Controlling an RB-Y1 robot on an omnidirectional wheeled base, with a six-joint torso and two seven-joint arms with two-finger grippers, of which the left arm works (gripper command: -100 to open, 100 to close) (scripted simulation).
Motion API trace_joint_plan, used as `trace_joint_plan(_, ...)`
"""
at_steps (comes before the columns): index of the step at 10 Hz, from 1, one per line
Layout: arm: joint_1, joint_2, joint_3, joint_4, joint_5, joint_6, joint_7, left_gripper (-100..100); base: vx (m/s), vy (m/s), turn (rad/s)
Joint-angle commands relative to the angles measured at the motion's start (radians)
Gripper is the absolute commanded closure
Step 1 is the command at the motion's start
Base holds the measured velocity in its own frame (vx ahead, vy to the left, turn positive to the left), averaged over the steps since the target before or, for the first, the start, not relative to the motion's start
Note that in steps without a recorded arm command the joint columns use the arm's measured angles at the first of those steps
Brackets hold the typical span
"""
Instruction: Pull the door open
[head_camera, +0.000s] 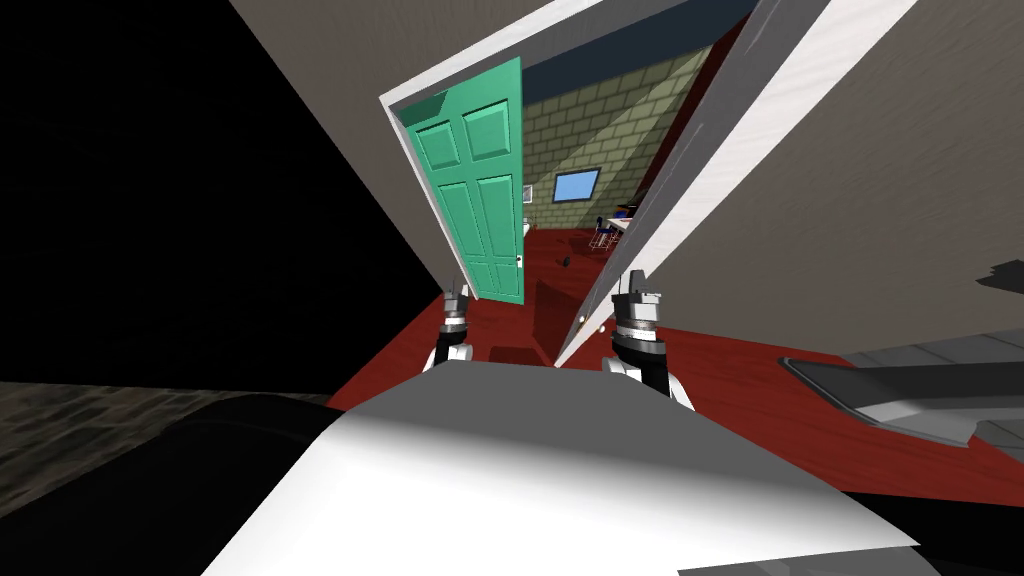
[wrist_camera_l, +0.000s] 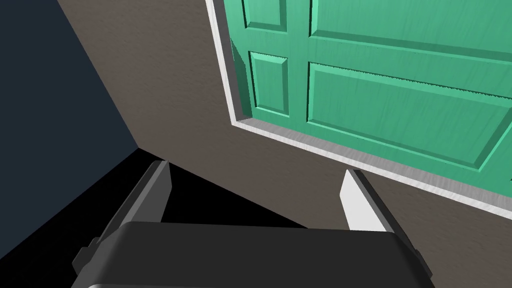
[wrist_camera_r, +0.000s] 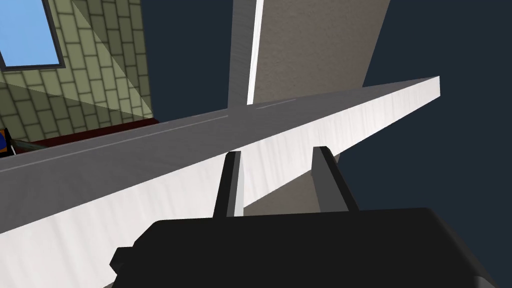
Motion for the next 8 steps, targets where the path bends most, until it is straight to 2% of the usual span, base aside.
trace_joint_plan(1, -0.012, 0.006, -0.001, 0.031, 0.007, -0.006, -0.005, -100, 0.085, 0.048, -0.03)
trace_joint_plan(2, -0.024, 0.01, -0.006, 0.067, 0.014, -0.014, -0.012, -100, 0.11, 0.057, -0.051)
trace_joint_plan(6, -0.05, 0.018, -0.017, 0.143, 0.029, -0.032, -0.028, -100, 0.106, 0.058, -0.034)
trace_joint_plan(7, -0.063, 0.021, -0.022, 0.184, 0.037, -0.041, -0.037, -100, 0.126, 0.039, -0.059)
trace_joint_plan(8, -0.07, 0.023, -0.025, 0.204, 0.041, -0.046, -0.041, -100, 0.128, 0.053, -0.05)
